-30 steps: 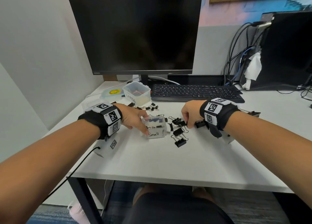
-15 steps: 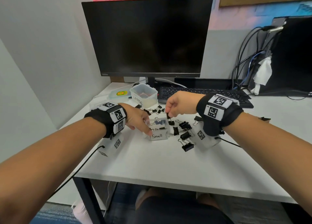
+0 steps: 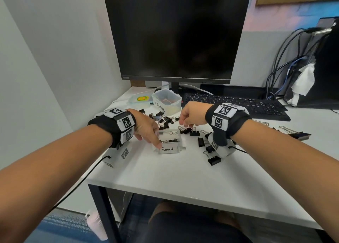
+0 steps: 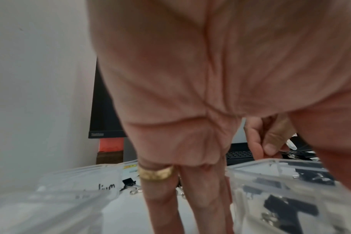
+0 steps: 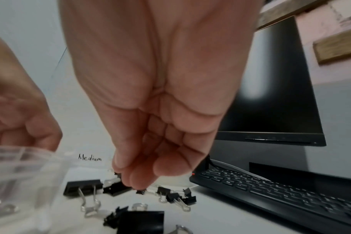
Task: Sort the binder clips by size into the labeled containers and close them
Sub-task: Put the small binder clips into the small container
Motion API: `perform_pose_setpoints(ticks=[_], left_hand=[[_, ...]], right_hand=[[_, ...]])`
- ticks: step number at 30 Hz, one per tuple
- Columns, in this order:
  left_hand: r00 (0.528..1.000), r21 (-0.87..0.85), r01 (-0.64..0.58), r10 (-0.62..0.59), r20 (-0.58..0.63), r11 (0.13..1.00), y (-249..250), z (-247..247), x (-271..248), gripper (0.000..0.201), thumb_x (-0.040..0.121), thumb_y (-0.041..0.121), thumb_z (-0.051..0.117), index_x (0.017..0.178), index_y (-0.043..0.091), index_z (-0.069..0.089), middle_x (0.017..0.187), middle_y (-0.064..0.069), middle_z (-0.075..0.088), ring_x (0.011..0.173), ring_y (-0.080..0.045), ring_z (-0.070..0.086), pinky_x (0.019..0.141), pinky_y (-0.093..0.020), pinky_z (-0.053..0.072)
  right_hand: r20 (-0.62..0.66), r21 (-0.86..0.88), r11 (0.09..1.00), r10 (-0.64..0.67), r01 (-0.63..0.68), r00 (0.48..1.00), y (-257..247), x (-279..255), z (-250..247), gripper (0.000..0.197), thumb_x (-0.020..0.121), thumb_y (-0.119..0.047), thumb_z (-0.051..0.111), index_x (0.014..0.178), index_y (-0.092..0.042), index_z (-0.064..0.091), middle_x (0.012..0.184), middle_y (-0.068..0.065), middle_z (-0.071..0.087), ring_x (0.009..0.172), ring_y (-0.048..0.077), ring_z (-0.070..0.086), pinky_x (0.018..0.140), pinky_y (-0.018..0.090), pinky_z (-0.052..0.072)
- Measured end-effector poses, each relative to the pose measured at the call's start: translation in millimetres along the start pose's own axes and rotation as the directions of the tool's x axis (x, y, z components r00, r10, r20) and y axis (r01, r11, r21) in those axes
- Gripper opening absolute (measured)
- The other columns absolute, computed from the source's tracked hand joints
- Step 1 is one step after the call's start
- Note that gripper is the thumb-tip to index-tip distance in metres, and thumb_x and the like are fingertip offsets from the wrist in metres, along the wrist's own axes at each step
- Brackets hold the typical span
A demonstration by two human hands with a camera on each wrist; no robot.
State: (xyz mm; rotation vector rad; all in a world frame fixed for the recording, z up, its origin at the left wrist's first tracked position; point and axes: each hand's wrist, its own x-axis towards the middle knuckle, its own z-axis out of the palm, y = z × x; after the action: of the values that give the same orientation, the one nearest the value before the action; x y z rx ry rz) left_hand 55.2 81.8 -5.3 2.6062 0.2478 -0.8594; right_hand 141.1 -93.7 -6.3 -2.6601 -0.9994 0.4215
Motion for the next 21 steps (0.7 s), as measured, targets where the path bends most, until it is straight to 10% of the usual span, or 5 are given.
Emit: perform_pose_setpoints(ticks=[6,12,21], left_hand=[[1.0,-0.067,-0.002,0.001,-0.017,0.998,-15.4,0.0,-0.5,0.048,0.079,0.026,0.076,0.119,0.018,0.052,0.096,0.008,0.061,0.083,-0.001,0.057,0.087,-0.023,0.045],[1.0,-0.086,-0.001,0.0,-0.001,0.996,-21.6,-2.7,-5.6,0.051,0.08,0.028,0.075,0.122,0.028,0.045,0.094,0.007,0.062,0.086,-0.003,0.065,0.081,-0.022,0.045],[1.0,-0.051,0.01,-0.01,-0.005,0.999,-25.9,-4.2,-6.7,0.049,0.081,0.03,0.074,0.12,0.027,0.044,0.087,0.011,0.06,0.103,-0.006,0.047,0.091,-0.025,0.047]], right_hand=[[0.059,-0.225,0.974,0.025,-0.012,0.998,-9.0,22.0,7.8,0.023,0.088,-0.01,0.063,0.109,-0.013,0.072,0.108,0.006,0.071,0.086,0.014,0.061,0.088,0.026,0.051],[0.111,-0.394,0.918,0.002,0.042,0.994,-18.1,35.1,17.2,0.031,0.087,-0.018,0.065,0.118,-0.018,0.068,0.121,0.0,0.065,0.11,0.019,0.06,0.088,0.023,0.046],[0.197,-0.51,0.855,0.005,0.098,0.98,-28.0,43.9,21.0,0.03,0.079,-0.016,0.073,0.108,-0.008,0.069,0.104,0.006,0.069,0.076,0.015,0.052,0.046,0.013,0.032]])
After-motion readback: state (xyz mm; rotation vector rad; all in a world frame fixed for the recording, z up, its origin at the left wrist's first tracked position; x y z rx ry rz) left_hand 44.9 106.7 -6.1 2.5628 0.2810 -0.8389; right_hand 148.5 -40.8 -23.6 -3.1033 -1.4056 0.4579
